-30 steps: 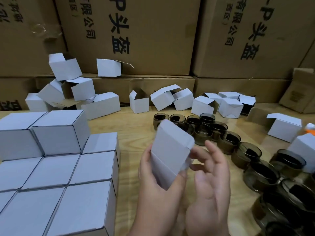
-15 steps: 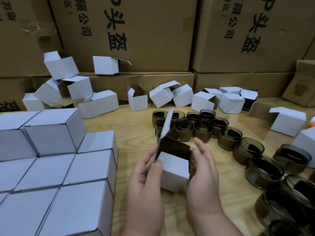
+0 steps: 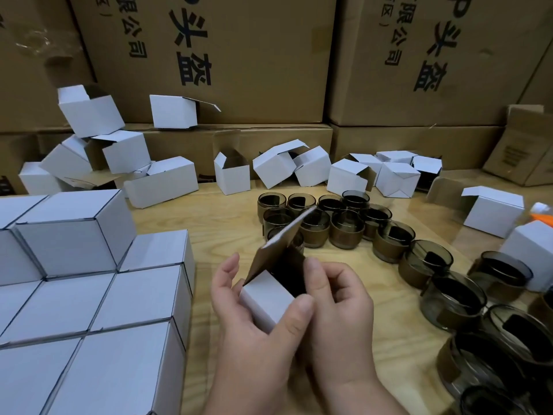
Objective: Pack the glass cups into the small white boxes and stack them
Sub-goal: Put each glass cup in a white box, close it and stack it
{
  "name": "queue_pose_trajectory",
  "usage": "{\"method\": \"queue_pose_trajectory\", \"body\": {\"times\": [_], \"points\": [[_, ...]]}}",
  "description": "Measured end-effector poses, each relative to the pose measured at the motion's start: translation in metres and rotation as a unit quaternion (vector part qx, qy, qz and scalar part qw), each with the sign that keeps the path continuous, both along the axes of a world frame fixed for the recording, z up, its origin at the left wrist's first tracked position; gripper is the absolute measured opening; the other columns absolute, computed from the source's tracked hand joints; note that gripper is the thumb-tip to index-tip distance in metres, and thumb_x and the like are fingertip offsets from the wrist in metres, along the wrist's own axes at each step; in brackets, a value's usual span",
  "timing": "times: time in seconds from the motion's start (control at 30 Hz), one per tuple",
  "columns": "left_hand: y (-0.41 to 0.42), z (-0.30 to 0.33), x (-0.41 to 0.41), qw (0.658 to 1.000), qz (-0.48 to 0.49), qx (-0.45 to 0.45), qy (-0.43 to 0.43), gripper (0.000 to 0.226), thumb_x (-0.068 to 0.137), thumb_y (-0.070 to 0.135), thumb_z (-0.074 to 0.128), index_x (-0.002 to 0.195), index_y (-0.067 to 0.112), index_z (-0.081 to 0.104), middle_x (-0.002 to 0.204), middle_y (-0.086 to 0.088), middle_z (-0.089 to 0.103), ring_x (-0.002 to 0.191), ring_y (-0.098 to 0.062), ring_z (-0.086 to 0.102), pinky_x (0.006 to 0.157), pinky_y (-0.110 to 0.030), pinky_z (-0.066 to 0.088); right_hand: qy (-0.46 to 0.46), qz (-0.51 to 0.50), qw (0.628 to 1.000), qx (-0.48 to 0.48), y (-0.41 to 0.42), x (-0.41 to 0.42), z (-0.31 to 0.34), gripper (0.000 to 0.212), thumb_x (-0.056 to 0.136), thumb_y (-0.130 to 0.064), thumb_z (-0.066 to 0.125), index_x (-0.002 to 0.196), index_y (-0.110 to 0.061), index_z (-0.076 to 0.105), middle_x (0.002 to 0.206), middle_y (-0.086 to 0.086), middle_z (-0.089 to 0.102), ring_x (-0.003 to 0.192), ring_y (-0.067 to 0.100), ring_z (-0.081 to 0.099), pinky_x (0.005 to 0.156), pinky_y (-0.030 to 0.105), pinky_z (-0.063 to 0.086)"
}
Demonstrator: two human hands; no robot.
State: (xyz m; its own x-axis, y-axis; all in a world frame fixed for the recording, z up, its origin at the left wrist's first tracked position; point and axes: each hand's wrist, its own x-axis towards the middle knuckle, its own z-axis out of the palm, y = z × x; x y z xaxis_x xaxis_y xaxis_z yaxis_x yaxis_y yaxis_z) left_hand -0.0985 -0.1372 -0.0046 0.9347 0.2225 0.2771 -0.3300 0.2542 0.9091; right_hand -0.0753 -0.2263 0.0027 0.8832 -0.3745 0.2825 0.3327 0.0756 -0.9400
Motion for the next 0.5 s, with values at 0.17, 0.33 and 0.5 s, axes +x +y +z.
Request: {"method": "queue_pose_trajectory", "body": {"times": [0.17,0.33,0.5], "points": [[-0.0002,-0.0055,0.0009,0.999,0.012,0.036,0.014,0.084,0.052,0.044,0.081,0.121,0.071,0.041,0.14,0.031,0.049,0.133,-0.009,0.054,0.1,-0.041,0.056,0.036,-0.057,0.998,-0.005,-0.0034,0.0021,0.0004,0.048,0.079,-0.071,0.052,0.063,-0.026,0.058,0.053,-0.011,0.048,0.055,0.011,0.044,0.055,0.034,0.04],[-0.0003,-0.0045,-0.0029,0.996,0.014,0.089,-0.004,0.105,0.043,0.054,0.091,0.128,0.076,0.033,0.146,0.033,0.039,0.135,0.002,0.048,0.102,-0.021,0.05,0.034,-0.084,0.996,-0.006,-0.0085,0.0042,0.0018,0.052,0.084,-0.065,0.051,0.058,-0.02,0.047,0.051,-0.012,0.035,0.054,0.009,0.034,0.051,0.028,0.033],[-0.0043,-0.0061,-0.0034,0.992,0.025,0.126,0.006,0.118,0.035,0.057,0.097,0.131,0.075,0.03,0.14,0.028,0.05,0.127,-0.001,0.057,0.096,-0.024,0.052,0.057,-0.082,0.994,0.051,-0.0102,0.007,-0.0014,0.058,0.088,-0.061,0.048,0.068,-0.006,0.049,0.057,0.004,0.045,0.057,0.021,0.044,0.054,0.039,0.042]]}}
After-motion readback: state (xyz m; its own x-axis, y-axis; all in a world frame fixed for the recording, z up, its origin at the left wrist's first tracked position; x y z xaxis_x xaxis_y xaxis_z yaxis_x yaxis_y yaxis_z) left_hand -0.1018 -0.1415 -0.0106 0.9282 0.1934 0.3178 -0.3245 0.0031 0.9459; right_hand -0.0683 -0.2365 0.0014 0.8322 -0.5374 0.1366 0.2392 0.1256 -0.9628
